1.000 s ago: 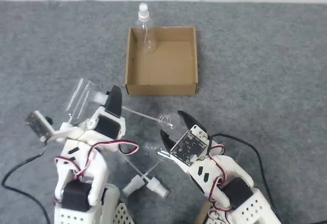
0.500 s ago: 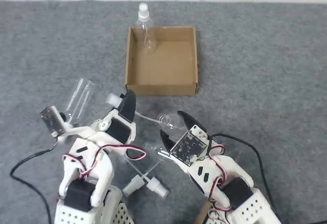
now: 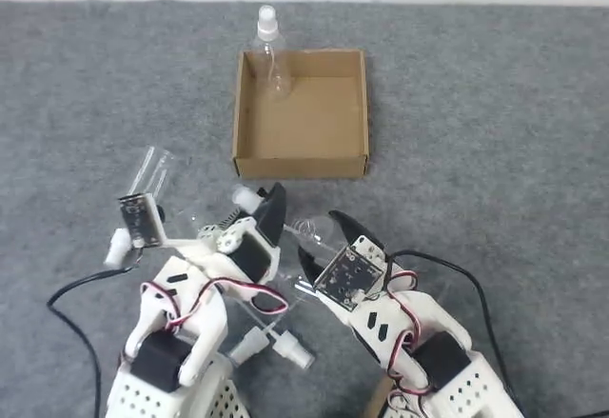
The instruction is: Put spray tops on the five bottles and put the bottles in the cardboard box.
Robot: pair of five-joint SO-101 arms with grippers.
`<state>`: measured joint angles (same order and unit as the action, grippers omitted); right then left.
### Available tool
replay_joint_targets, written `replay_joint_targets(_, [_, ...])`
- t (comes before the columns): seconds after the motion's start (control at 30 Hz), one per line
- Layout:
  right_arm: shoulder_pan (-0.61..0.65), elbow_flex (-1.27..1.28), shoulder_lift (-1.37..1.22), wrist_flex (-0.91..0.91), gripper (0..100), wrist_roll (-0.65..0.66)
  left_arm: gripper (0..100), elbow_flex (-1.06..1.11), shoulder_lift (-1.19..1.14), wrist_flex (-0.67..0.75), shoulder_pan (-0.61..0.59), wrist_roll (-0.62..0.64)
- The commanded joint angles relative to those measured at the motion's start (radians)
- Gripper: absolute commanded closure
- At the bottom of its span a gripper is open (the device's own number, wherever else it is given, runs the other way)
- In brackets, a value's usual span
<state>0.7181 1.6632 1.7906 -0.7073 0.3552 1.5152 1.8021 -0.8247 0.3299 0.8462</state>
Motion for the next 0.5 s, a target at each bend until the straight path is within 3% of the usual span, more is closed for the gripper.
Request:
replay_joint_targets(0.0, [0.010, 0.012, 0.025, -0.001, 90.9, 0.006, 99, 0.002, 0.020, 0.009, 0.043, -0.017])
replay_joint_targets(0.2, [0.010, 0.012, 0.025, -0.001, 90.9, 0.006, 99, 0.045, 0.020, 0.025, 0.127, -0.023])
replay_joint_targets(0.47, [0.005, 0.011, 0.025, 0.005, 90.9, 0.005, 99, 0.130, 0.020, 0.124, 0.138, -0.086])
